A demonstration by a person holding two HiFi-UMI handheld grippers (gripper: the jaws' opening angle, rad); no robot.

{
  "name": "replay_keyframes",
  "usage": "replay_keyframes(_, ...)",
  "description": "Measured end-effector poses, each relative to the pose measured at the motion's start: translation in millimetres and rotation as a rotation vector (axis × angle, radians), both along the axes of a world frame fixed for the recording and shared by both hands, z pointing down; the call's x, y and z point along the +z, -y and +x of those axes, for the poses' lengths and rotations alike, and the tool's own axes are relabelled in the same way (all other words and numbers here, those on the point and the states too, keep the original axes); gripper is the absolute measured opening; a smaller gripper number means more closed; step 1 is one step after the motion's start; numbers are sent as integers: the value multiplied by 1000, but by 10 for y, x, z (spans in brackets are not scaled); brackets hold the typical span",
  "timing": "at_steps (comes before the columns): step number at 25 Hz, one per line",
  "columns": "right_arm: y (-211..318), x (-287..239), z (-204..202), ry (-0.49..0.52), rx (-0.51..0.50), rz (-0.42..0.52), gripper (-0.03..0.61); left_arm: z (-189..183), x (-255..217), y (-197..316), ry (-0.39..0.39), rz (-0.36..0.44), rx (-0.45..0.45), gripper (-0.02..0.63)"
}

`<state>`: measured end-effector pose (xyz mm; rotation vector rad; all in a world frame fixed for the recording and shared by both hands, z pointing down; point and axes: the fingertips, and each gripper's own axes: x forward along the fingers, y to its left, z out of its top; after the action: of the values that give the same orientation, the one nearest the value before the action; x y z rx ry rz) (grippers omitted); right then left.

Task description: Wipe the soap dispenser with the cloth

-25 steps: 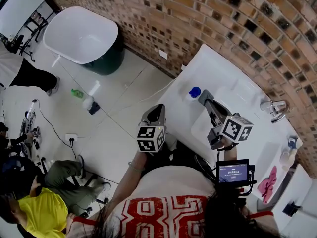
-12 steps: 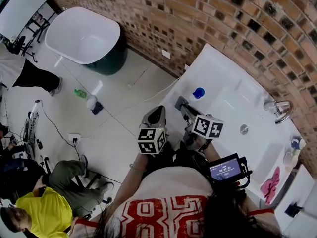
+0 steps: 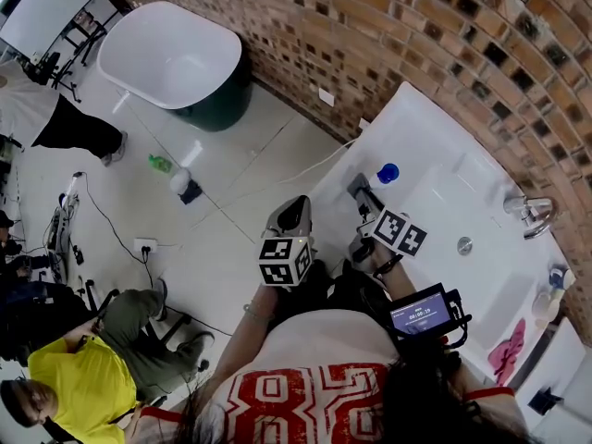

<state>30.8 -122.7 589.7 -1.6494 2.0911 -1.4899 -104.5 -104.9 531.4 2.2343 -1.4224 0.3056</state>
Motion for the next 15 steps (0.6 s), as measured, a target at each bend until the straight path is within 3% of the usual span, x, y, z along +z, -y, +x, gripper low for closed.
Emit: replay_keyframes(15,-302,44,538,-22,93,-31,47,410,11,8,-21,-1,107,3)
